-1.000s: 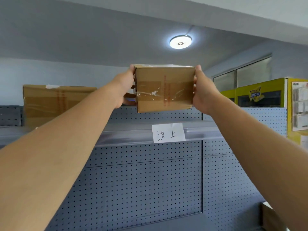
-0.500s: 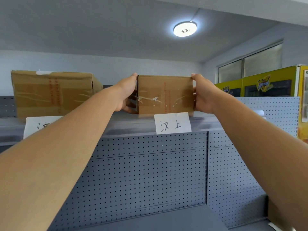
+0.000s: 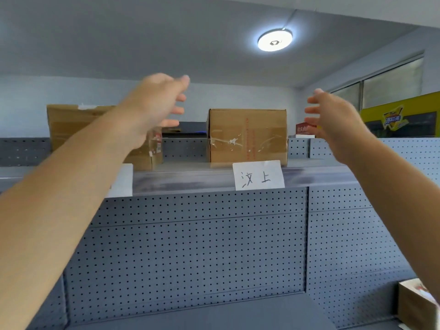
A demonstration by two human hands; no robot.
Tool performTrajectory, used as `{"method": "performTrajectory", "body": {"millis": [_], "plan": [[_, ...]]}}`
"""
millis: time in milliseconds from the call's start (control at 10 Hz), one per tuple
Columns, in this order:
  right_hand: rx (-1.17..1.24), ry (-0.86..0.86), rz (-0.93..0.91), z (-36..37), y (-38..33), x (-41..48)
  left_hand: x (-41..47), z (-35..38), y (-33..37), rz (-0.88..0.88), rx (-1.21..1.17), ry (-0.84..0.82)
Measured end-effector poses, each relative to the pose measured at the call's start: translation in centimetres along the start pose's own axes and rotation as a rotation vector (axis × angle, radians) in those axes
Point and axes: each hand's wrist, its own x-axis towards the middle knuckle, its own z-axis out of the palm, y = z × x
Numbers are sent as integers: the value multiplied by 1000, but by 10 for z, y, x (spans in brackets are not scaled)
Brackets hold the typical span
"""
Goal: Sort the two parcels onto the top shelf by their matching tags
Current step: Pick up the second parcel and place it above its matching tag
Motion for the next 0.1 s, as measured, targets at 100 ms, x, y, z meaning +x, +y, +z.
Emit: {"method": "performTrajectory", "body": {"millis": [100], "plan": [[99, 43, -107, -9, -4, -34, -45, -37, 5, 130, -42, 97]]}}
